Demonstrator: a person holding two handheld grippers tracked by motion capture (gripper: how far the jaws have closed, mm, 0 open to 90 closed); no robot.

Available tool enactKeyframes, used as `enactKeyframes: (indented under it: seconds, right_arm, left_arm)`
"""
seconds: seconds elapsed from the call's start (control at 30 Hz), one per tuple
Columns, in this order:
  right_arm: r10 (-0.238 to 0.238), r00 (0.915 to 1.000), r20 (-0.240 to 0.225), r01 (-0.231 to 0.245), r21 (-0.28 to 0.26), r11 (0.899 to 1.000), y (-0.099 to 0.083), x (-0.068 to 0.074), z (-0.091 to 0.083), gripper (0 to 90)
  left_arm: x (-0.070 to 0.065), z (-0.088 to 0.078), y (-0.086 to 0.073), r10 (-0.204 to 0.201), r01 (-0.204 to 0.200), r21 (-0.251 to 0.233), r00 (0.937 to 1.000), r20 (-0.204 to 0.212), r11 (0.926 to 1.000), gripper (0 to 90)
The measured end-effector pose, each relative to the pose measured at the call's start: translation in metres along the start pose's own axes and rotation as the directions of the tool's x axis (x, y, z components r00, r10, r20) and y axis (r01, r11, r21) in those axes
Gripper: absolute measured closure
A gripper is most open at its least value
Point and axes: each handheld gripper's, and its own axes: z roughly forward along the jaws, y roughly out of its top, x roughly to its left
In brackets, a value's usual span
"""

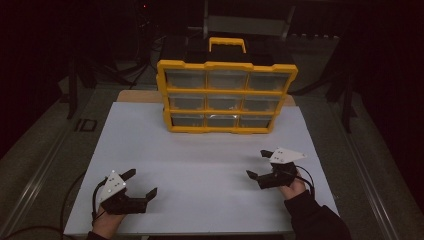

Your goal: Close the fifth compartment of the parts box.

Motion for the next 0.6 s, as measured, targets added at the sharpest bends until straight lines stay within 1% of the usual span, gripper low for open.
enactKeyframes:
  seconds: [0.07,0.27,0.37,0.4,0.47,0.57,0.6]
  right_arm:
    - [0.013,0.9999,-0.003,-0.013,0.004,1.0,-0.005,0.001,-0.002,10.6]
    - [0.024,0.9997,0.007,-0.024,0.025,0.999,-0.017,0.003,-0.007,10.6]
    - [0.035,0.9994,0.006,-0.035,0.025,0.999,-0.022,0.004,-0.01,10.6]
    - [0.03,0.9995,0.011,-0.03,0.023,0.999,-0.026,0.005,-0.012,10.6]
    - [0.026,0.9996,0.015,-0.026,0.022,0.999,-0.028,0.006,-0.014,10.5]
    - [0.032,0.9994,0.013,-0.032,0.017,0.999,-0.033,0.007,-0.019,10.5]
    - [0.036,0.9992,0.02,-0.036,0.015,0.999,-0.035,0.007,-0.021,10.5]
  left_arm:
    - [0.0,0.0,0.0,0.001,-0.001,0.0,1.0,0.0,1.0,0.0]
    - [0.0,0.0,0.0,0.002,-0.002,0.0,1.0,0.0,1.0,0.0]
    - [0.0,0.0,0.0,0.003,-0.003,0.001,1.0,0.001,1.0,0.0]
    - [0.0,0.0,0.0,0.003,-0.003,0.001,1.0,0.001,1.0,0.0]
    - [0.0,0.0,0.0,0.003,-0.003,0.001,1.0,0.001,1.0,0.0]
    - [0.0,0.0,0.0,0.002,-0.002,0.001,1.0,0.0,1.0,0.0]
    - [0.0,0.0,0.0,0.001,-0.001,0.001,1.0,0.0,1.0,0.0]
